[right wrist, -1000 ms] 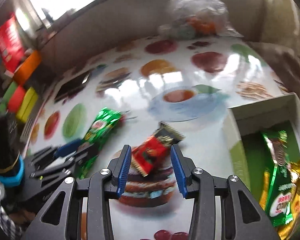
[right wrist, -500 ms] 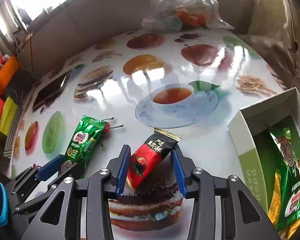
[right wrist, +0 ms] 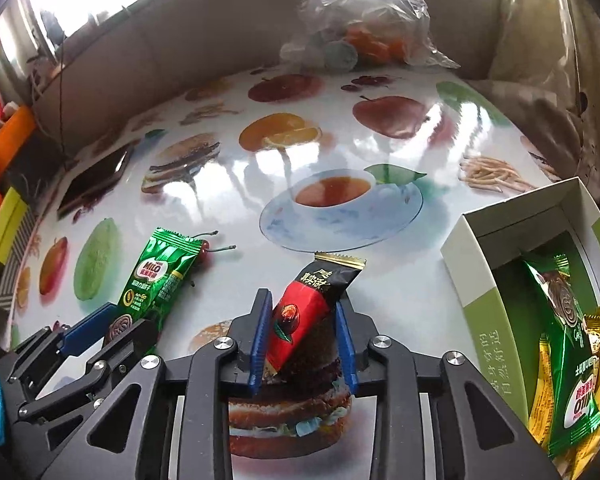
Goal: Organize snacks
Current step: 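Grasp red-black packet with right tool while left tool holds MILO packet, then carry MILO packet and red packet over the box with both tools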
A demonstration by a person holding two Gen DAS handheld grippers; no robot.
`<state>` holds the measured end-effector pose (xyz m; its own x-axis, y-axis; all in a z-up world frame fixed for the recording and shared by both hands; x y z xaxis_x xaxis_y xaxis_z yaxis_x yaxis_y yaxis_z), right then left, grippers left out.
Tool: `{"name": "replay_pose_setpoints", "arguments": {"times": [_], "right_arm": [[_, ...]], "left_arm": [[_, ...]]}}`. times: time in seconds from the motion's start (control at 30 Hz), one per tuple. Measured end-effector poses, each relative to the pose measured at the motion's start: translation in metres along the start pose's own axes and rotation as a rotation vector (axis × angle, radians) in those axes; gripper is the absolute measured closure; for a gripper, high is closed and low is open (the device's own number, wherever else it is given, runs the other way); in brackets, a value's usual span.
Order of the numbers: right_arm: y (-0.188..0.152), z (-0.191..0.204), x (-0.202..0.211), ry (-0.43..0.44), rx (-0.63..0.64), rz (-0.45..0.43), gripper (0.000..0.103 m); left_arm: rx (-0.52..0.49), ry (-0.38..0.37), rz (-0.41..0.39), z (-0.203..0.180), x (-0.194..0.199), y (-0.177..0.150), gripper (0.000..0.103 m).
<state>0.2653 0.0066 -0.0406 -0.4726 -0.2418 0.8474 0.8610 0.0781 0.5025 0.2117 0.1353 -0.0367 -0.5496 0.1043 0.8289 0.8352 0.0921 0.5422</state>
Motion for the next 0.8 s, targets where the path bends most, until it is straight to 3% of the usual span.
{"name": "replay_pose_setpoints", "arguments": {"times": [0.17,0.8], "right_arm": [[-0.003,-0.002,0.002,0.017,-0.005,-0.003,0.082],[-0.016,0.0,0.017,0.068,0.001,-0.017,0.083]], "left_arm": [[-0.003,0.009,-0.003,-0.003,0.001,-0.001,0.06],[-0.007,0.024,-0.019,-0.011,0.016,-0.016,0.061]]}}
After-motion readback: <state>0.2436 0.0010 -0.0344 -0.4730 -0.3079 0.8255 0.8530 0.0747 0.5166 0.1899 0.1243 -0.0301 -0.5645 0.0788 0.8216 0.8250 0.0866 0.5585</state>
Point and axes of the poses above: each gripper's, at about its wrist camera, not at the fingertips, and x roughly against the way its jaws point, z to its left, y to its top, the point moved 6 cm from there along -x, roughly the way its jaws point, and after that the axes turned 1 degree about z, right-handed, at the moved point
